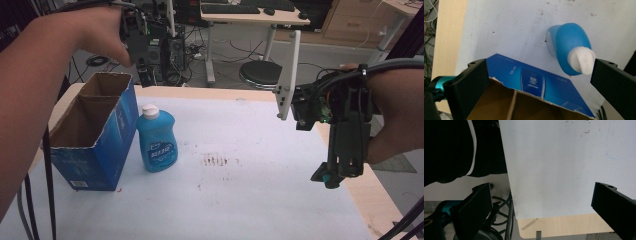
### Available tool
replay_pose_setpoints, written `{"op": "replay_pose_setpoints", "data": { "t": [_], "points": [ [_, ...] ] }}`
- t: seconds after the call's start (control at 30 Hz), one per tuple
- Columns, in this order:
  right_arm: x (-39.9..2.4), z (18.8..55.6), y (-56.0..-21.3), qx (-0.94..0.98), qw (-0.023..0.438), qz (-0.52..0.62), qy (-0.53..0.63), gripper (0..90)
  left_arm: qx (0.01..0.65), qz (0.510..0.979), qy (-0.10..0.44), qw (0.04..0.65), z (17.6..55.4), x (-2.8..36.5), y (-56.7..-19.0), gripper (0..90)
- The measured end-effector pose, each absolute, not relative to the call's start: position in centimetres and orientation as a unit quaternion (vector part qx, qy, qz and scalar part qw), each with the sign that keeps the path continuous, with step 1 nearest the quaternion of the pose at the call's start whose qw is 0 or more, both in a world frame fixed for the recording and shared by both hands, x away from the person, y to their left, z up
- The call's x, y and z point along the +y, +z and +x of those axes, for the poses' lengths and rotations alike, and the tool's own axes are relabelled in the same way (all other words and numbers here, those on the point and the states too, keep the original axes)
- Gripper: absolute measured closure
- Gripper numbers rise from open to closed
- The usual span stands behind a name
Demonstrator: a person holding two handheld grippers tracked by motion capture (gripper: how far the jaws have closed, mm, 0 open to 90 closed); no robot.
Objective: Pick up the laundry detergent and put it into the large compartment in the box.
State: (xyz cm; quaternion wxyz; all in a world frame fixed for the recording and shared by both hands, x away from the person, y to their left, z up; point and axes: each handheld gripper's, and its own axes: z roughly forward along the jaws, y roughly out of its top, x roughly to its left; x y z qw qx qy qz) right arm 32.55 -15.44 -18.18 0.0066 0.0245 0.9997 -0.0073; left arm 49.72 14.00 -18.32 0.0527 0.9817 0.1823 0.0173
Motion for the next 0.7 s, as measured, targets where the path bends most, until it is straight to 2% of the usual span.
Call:
{"op": "replay_pose_setpoints", "data": {
  "t": [0.2,0.43,0.7],
  "points": [
    [-15.3,32.5,-18.1,1.000,0.011,0.020,-0.006,2.3,0.181,0.982,0.004,0.051,48.5,14.2,-18.0,1.8],
    [-14.7,32.2,-18.1,1.000,0.014,0.018,-0.006,2.3,0.174,0.984,0.020,0.045,46.4,14.2,-17.1,1.8],
    [-14.5,32.2,-18.3,1.000,0.017,0.013,-0.004,2.3,0.172,0.984,0.004,0.040,45.3,13.7,-18.9,1.8]
  ]
}}
